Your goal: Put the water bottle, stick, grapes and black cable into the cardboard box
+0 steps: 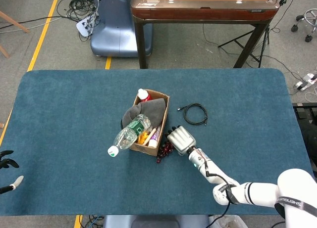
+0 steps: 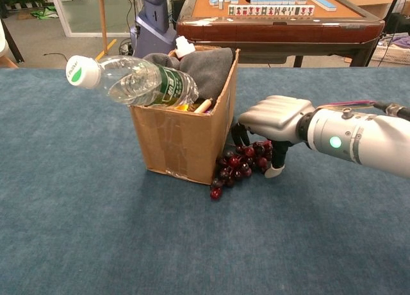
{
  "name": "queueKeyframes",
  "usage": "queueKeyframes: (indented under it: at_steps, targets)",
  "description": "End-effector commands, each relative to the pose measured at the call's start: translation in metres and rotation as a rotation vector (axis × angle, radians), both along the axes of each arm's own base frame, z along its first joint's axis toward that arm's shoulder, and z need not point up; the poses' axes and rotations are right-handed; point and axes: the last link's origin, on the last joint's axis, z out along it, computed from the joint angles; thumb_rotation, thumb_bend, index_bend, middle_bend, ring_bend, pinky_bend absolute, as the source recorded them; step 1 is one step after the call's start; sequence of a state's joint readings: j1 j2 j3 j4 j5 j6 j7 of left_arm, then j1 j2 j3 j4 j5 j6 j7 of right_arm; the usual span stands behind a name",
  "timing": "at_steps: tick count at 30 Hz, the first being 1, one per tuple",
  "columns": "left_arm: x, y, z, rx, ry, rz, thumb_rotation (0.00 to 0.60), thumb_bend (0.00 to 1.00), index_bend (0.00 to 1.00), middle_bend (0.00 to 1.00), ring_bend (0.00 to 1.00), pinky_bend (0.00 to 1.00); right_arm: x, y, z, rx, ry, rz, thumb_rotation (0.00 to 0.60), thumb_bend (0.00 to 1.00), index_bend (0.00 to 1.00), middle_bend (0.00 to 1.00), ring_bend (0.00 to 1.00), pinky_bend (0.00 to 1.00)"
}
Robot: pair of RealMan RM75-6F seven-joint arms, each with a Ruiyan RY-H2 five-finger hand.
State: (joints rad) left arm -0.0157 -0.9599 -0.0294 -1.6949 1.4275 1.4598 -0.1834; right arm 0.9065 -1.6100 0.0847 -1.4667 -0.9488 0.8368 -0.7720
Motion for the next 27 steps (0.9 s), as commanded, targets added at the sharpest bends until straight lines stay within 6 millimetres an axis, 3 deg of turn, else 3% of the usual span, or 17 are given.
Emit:
queueKeyframes:
  at_steps: [1,4,9,17,27]
  targets:
    - [0.000,0.000,0.000,0.000,-0.001,0.001,0.600,0.19,0.50,0.20,0.40,0.67,-0.001,-0.001,-0.003,0.002,0.016,0.000,0.600,0.00,0.37,0.37,0.28,0.43]
    - [-0.001,0.000,0.001,0.002,0.002,0.010,0.600,0.19,0.50,0.21,0.40,0.67,-0.003,-0.003,-0.006,0.012,0.022,-0.013,0.600,0.01,0.37,0.40,0.31,0.45]
    - [-0.002,0.000,0.002,0.002,0.003,0.022,0.600,0.19,0.50,0.21,0.40,0.67,-0.005,-0.004,-0.007,0.010,0.019,-0.019,0.600,0.15,0.39,0.50,0.42,0.51]
    - [-0.001,0.000,0.001,-0.005,0.007,0.016,0.600,0.19,0.50,0.21,0.40,0.67,-0.007,-0.005,0.001,-0.030,-0.031,0.007,0.600,0.37,0.54,0.64,0.57,0.65]
    - [-0.001,0.000,0.000,-0.005,0.009,0.016,0.600,0.19,0.50,0.22,0.40,0.67,-0.012,-0.005,0.004,-0.045,-0.058,0.034,0.600,0.41,0.62,0.70,0.64,0.71]
